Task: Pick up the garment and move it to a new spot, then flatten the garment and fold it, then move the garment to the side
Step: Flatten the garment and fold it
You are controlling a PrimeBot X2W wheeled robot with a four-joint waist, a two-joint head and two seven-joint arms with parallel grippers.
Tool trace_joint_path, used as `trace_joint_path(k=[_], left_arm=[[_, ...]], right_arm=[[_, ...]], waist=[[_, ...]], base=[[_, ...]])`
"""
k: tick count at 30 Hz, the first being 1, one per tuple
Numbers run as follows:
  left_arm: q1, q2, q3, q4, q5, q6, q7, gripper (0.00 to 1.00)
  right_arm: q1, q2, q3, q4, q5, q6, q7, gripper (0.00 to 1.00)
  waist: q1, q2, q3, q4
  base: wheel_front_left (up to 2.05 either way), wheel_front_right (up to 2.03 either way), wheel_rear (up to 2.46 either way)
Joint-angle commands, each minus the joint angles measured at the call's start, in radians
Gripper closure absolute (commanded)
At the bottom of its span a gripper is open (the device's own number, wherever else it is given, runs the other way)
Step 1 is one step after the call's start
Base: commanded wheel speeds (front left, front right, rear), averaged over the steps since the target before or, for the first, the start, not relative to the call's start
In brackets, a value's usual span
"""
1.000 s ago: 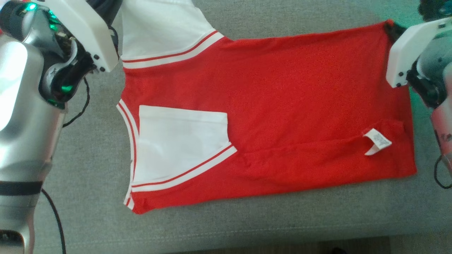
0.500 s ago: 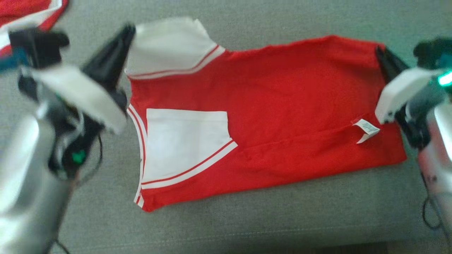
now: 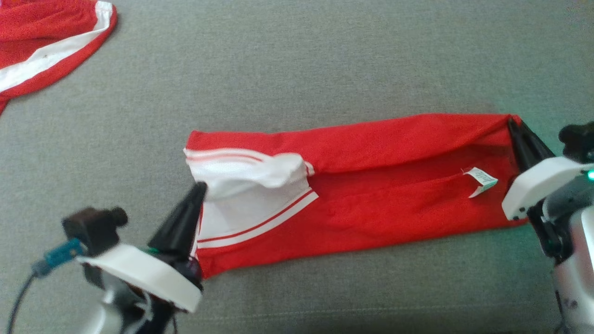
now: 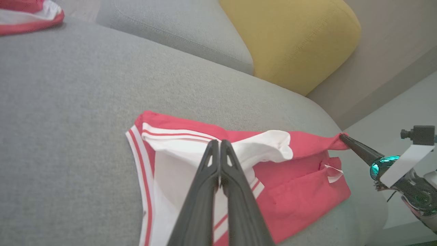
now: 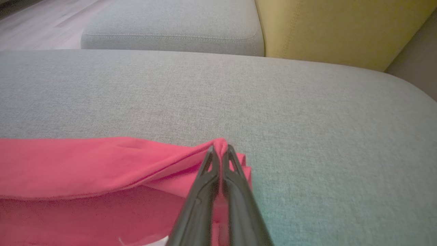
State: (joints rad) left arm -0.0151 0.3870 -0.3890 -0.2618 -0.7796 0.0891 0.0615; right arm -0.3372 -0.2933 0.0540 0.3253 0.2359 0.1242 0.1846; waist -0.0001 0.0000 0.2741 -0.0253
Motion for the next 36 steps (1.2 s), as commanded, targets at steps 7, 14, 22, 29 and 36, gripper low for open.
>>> trace_joint_path(k=[7, 14, 22, 29, 36], left_arm=[[0.036, -0.052, -0.012, 0.056, -0.018, -0.008, -0.065, 1.0], [0.045, -0.075, -0.035, 0.175, -0.017, -0.028, -0.098, 1.0], [0.035, -0.076, -0.065, 0.238, 0.059, -0.034, -0.168, 0.0], [0.034, -0.083, -0.048, 0.211, 0.113, -0.003, -0.252, 0.0], [0.025, -0.091, -0.044, 0.214, 0.135, 0.019, -0.271, 0.0]], right_arm=[[0.094, 0.011, -0.072, -0.121, -0.033, 0.007, 0.043, 1.0], [0.153, 0.042, -0.111, -0.166, -0.054, 0.007, 0.058, 0.75], [0.204, 0.088, -0.164, -0.2, -0.07, 0.007, 0.028, 0.0], [0.254, 0.126, -0.202, -0.251, -0.078, 0.007, 0.026, 0.0], [0.227, 0.119, -0.191, -0.253, -0.089, 0.007, 0.1, 0.0]], waist=[[0.0001, 0.0, -0.008, 0.023], [0.0001, 0.0, -0.021, 0.024], [0.0001, 0.0, -0.046, 0.02], [0.0001, 0.0, -0.079, 0.016], [0.0001, 0.0, -0.096, 0.007]], base=[[0.0, 0.0, 0.0], [0.0, 0.0, 0.0], [0.0, 0.0, 0.0], [0.0, 0.0, 0.0], [0.0, 0.0, 0.0]])
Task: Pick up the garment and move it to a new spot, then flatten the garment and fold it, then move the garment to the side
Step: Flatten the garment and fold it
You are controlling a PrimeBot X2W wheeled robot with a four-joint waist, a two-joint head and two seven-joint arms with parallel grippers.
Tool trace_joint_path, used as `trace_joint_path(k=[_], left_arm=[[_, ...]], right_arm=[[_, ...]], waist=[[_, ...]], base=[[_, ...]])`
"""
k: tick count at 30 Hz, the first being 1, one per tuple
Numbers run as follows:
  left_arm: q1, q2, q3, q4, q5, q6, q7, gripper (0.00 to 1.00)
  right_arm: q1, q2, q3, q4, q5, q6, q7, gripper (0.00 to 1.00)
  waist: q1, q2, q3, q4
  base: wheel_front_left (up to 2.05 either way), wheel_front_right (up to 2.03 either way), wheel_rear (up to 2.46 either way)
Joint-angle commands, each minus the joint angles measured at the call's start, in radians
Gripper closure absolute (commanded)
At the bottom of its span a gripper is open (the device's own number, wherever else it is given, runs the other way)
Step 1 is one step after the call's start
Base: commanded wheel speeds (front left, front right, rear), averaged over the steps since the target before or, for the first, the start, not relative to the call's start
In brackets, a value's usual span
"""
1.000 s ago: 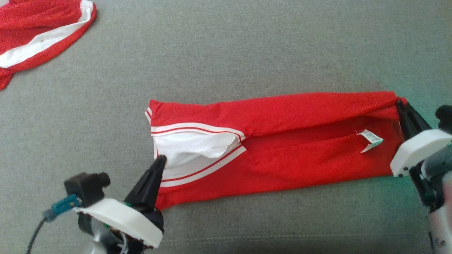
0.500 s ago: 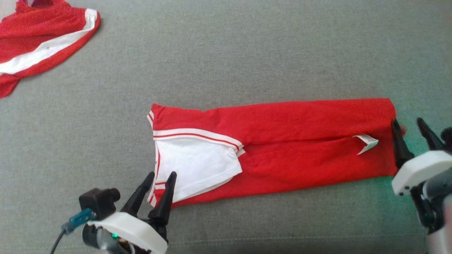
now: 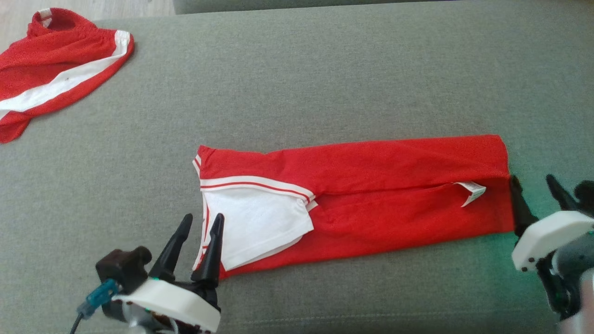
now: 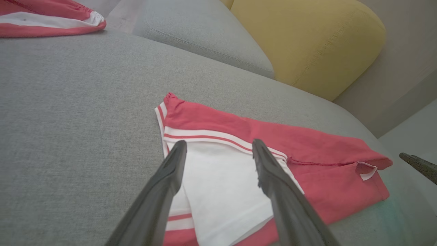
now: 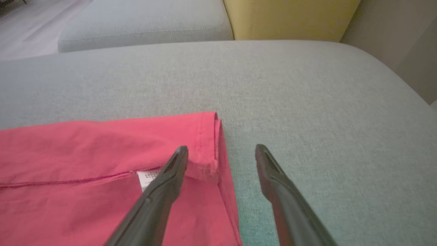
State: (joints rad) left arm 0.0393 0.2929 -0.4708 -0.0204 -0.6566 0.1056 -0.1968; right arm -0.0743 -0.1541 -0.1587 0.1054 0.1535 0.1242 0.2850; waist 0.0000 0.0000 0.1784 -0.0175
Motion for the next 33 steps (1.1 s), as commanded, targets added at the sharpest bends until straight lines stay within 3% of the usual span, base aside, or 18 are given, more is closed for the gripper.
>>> trace_joint_path(k=[1, 18, 31, 32, 33], left_arm=[[-0.031, 0.001, 0.035, -0.026, 0.014, 0.005, -0.013, 0.0], [-0.072, -0.018, 0.022, -0.006, 0.063, 0.026, -0.038, 0.0], [-0.099, -0.017, 0.021, -0.011, 0.078, 0.035, -0.042, 0.0], [-0.101, -0.016, 0.021, -0.013, 0.079, 0.036, -0.041, 0.0], [-0.103, -0.015, 0.021, -0.014, 0.08, 0.037, -0.041, 0.0]], right_arm=[[-0.047, -0.023, 0.026, -0.023, -0.01, 0.007, 0.016, 0.0], [-0.271, -0.163, 0.18, 0.239, 0.007, 0.007, 0.295, 0.0], [-0.356, -0.181, 0.196, 0.352, 0.109, 0.007, 0.419, 0.0], [-0.361, -0.18, 0.197, 0.359, 0.12, 0.007, 0.428, 0.03], [-0.364, -0.181, 0.201, 0.366, 0.131, 0.007, 0.438, 0.19]], waist=[[0.0, 0.0, -0.001, -0.001], [0.0, 0.0, 0.029, 0.029], [0.0, 0.0, 0.084, 0.043], [0.0, 0.0, 0.088, 0.044], [0.0, 0.0, 0.091, 0.044]], base=[[0.0, 0.0, 0.0], [0.0, 0.0, 0.0], [0.0, 0.0, 0.0], [0.0, 0.0, 0.0], [0.0, 0.0, 0.0]])
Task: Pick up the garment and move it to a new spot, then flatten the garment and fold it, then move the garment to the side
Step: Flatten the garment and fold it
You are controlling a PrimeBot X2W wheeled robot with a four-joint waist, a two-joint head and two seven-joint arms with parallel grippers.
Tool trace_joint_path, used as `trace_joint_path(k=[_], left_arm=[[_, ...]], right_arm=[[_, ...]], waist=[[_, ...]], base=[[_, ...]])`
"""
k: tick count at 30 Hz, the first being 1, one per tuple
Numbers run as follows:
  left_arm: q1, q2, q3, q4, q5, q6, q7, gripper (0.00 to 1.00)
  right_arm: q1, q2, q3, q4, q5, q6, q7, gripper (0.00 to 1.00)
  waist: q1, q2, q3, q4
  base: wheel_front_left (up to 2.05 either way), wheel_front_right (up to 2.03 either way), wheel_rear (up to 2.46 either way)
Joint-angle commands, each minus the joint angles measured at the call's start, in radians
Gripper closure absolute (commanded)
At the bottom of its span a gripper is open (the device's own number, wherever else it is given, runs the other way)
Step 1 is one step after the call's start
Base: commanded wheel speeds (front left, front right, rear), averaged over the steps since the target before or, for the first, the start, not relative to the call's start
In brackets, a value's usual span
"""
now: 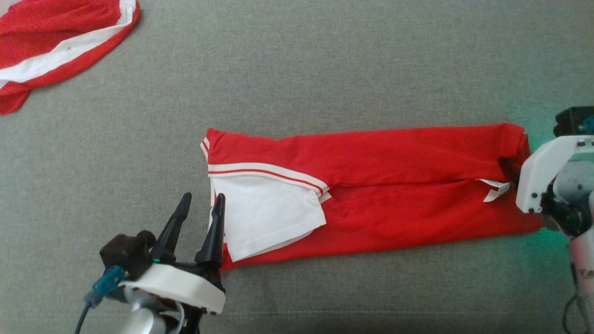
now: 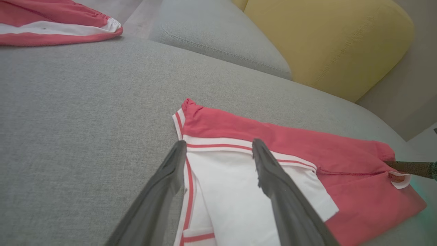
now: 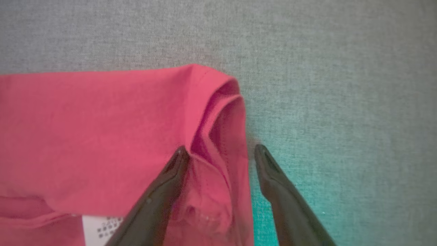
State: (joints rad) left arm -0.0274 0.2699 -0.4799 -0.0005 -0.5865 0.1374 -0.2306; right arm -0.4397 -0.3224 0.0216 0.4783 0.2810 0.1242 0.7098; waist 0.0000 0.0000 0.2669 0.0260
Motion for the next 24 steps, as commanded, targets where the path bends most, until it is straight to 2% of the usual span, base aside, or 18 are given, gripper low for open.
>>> trace_joint_path(k=[1, 2, 3, 6, 7, 8, 17, 24], left_arm=[[-0.037, 0.009, 0.03, -0.034, 0.01, 0.006, -0.006, 0.0], [-0.039, 0.01, 0.03, -0.034, 0.01, 0.006, -0.006, 0.0], [-0.04, 0.011, 0.031, -0.034, 0.01, 0.007, -0.006, 0.0], [-0.043, 0.013, 0.031, -0.033, 0.01, 0.009, -0.005, 0.0], [-0.044, 0.013, 0.031, -0.032, 0.01, 0.01, -0.004, 0.0], [-0.044, 0.014, 0.03, -0.032, 0.01, 0.011, -0.003, 0.0], [-0.039, 0.019, 0.028, -0.034, 0.008, 0.02, 0.003, 0.0], [-0.03, 0.023, 0.027, -0.038, 0.002, 0.023, 0.005, 0.0]], right_arm=[[0.0, -0.012, 0.024, -0.001, 0.016, 0.007, 0.022, 0.38], [-0.001, -0.012, 0.028, 0.002, 0.028, 0.007, 0.03, 0.53], [-0.002, -0.011, 0.033, 0.005, 0.04, 0.007, 0.039, 0.63], [-0.003, -0.013, 0.042, 0.002, 0.072, 0.007, 0.044, 0.79], [-0.004, -0.014, 0.043, -0.001, 0.078, 0.007, 0.036, 0.95], [-0.004, -0.016, 0.043, -0.005, 0.085, 0.007, 0.024, 1.0], [0.011, -0.04, 0.03, -0.095, 0.131, 0.007, -0.109, 1.0], [0.079, -0.069, -0.019, -0.19, 0.138, 0.007, -0.149, 1.0]], waist=[[0.0, 0.0, 0.005, 0.001], [0.0, 0.0, 0.007, 0.0], [0.0, 0.0, 0.008, 0.0], [0.0, 0.0, 0.009, -0.004], [0.0, 0.0, 0.009, -0.005], [0.0, 0.0, 0.009, -0.007], [0.0, 0.0, -0.012, -0.027], [0.0, 0.0, -0.034, -0.051]], base=[[0.0, 0.0, 0.0], [0.0, 0.0, 0.0], [0.0, 0.0, 0.0], [0.0, 0.0, 0.0], [0.0, 0.0, 0.0], [0.0, 0.0, 0.0], [0.0, 0.0, 0.0], [0.0, 0.0, 0.0]])
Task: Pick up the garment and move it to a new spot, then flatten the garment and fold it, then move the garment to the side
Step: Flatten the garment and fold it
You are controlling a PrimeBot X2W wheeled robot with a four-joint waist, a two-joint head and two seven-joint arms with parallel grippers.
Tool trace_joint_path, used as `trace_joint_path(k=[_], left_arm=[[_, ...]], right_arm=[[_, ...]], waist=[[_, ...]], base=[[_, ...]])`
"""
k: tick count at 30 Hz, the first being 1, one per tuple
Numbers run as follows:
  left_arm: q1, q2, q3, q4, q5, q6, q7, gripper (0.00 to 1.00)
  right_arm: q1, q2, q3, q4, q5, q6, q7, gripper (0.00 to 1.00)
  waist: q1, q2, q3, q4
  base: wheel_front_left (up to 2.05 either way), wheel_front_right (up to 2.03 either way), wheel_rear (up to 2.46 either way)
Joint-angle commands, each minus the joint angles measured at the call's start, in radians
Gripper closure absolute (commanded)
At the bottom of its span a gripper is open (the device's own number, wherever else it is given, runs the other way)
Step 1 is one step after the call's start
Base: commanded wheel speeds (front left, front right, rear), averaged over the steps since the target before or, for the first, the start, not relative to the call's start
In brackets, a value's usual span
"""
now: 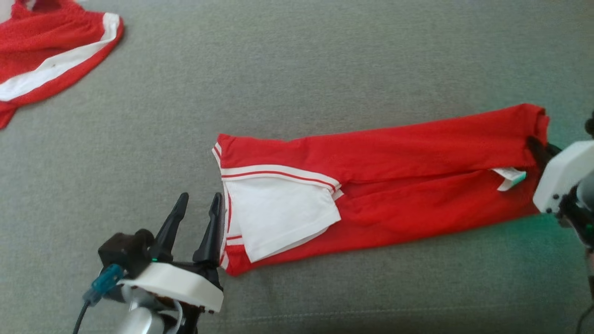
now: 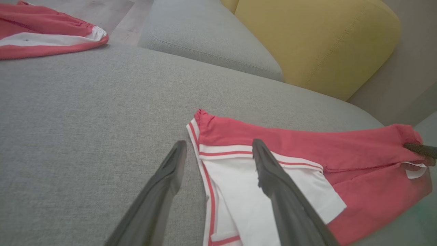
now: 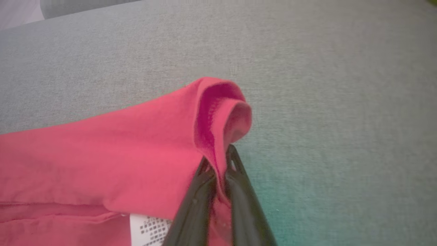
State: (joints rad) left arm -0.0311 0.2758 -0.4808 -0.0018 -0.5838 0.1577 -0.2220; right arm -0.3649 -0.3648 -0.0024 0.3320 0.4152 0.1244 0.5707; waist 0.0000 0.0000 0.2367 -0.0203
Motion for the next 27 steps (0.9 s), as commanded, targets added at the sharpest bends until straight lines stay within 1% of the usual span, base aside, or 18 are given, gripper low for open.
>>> trace_joint_path(k=[1, 4, 7, 11, 15, 16, 17, 21, 27], left_arm=[[-0.026, 0.018, 0.028, -0.037, -0.001, 0.003, -0.004, 0.0], [-0.025, 0.021, 0.028, -0.038, -0.003, 0.002, -0.004, 0.0], [-0.03, 0.025, 0.031, -0.038, -0.004, 0.001, -0.004, 0.0], [-0.047, 0.039, 0.047, -0.037, 0.0, 0.002, -0.007, 0.0], [-0.065, 0.049, 0.059, -0.033, 0.002, 0.002, -0.01, 0.0], [-0.067, 0.049, 0.061, -0.034, 0.002, 0.004, -0.01, 0.0], [-0.067, 0.049, 0.061, -0.034, 0.002, 0.004, -0.01, 0.0], [-0.071, 0.05, 0.061, -0.026, -0.004, -0.001, -0.011, 0.0], [-0.07, 0.044, 0.054, -0.017, -0.008, -0.004, -0.013, 0.0]], right_arm=[[0.014, -0.025, 0.004, -0.06, 0.004, 0.006, -0.011, 1.0], [0.044, -0.013, 0.021, -0.115, 0.012, 0.006, -0.011, 1.0], [0.075, 0.007, 0.063, -0.182, 0.034, 0.006, -0.009, 1.0], [0.109, 0.027, 0.136, -0.266, 0.063, 0.006, -0.002, 1.0], [0.116, 0.042, 0.226, -0.323, 0.095, 0.006, 0.003, 1.0], [0.113, 0.047, 0.249, -0.333, 0.102, 0.006, 0.003, 1.0], [0.113, 0.047, 0.249, -0.333, 0.102, 0.006, 0.003, 1.0], [0.089, 0.074, 0.349, -0.359, 0.132, 0.006, -0.003, 1.0], [0.041, 0.129, 0.485, -0.344, 0.175, 0.006, -0.032, 1.0]], waist=[[0.0, 0.0, -0.007, -0.009], [0.0, 0.0, -0.017, -0.018], [0.0, 0.0, -0.029, -0.022], [0.0, 0.0, -0.047, -0.021], [0.0, 0.0, -0.067, -0.014], [0.0, 0.0, -0.072, -0.011], [0.0, 0.0, -0.072, -0.011], [0.0, 0.0, -0.085, 0.004], [0.0, 0.0, -0.1, 0.043]], base=[[0.0, 0.0, 0.0], [0.0, 0.0, 0.0], [0.0, 0.0, 0.0], [0.0, 0.0, 0.0], [0.0, 0.0, 0.0], [0.0, 0.0, 0.0], [0.0, 0.0, 0.0], [0.0, 0.0, 0.0], [0.0, 0.0, 0.0]])
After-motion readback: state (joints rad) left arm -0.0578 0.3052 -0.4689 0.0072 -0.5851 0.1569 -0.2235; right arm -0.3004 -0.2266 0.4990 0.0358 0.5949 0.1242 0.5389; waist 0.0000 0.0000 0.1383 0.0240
